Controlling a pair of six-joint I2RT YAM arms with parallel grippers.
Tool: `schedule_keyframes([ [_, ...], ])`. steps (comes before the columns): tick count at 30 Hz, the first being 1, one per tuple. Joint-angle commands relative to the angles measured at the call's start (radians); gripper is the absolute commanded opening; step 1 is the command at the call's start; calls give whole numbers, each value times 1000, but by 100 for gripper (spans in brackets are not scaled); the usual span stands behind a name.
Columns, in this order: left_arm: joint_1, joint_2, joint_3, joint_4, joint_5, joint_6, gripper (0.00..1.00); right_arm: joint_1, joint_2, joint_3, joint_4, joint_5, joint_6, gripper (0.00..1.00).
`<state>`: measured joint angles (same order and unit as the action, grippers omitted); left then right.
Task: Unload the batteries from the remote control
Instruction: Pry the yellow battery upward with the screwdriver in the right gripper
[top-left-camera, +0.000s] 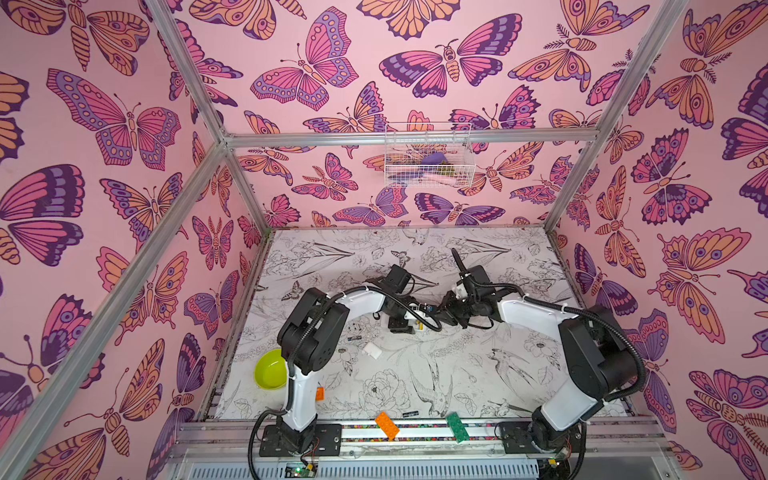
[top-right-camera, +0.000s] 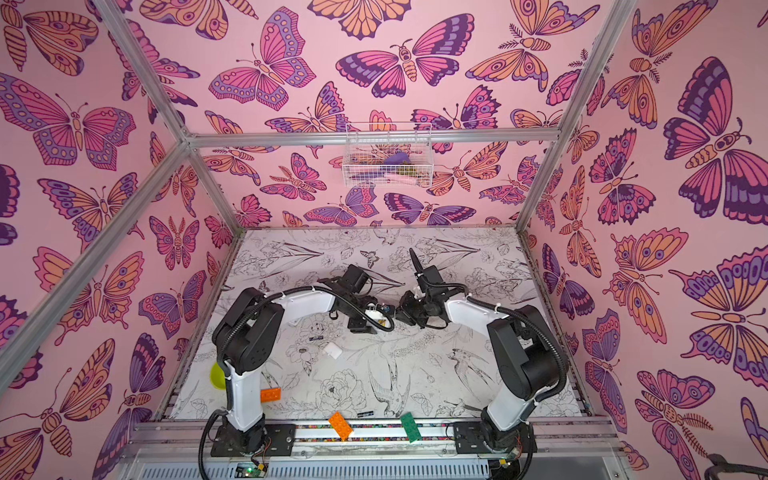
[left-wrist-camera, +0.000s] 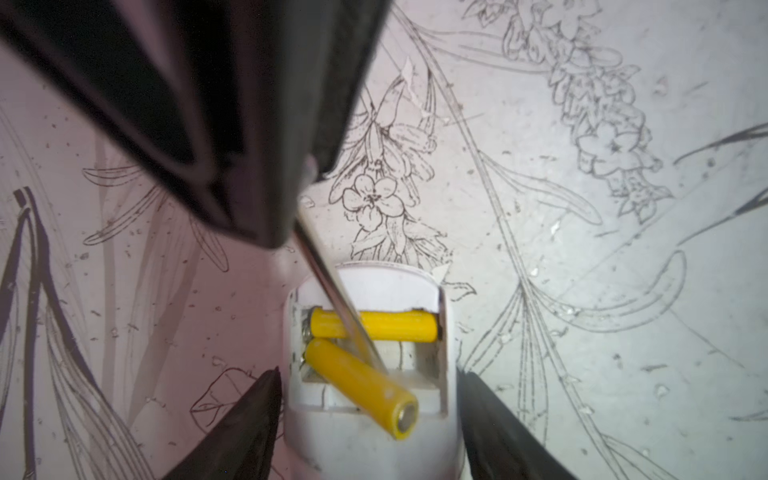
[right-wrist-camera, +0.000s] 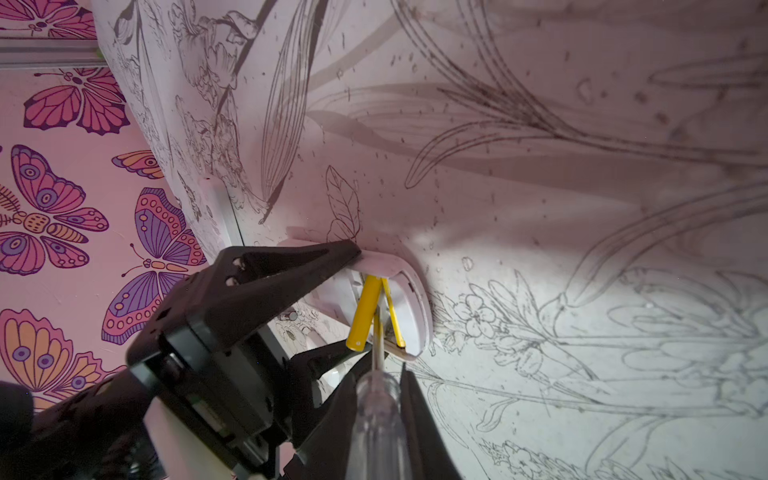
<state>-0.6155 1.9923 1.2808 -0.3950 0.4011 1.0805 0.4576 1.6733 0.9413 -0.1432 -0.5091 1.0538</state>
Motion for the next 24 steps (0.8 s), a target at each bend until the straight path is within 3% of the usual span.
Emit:
schedule_keyframes([
  [1,-6,-6,-3,-55,-8,-18,72,0,-36,-1,62,-18,27,0],
  [15,-15,-17,70,-87,-20,-57,72,0,-26,-13,80,-14,26,0],
  [24,-32,0,88,-76,-2,-60,61,0,-21,-13,82,-15,25,0],
])
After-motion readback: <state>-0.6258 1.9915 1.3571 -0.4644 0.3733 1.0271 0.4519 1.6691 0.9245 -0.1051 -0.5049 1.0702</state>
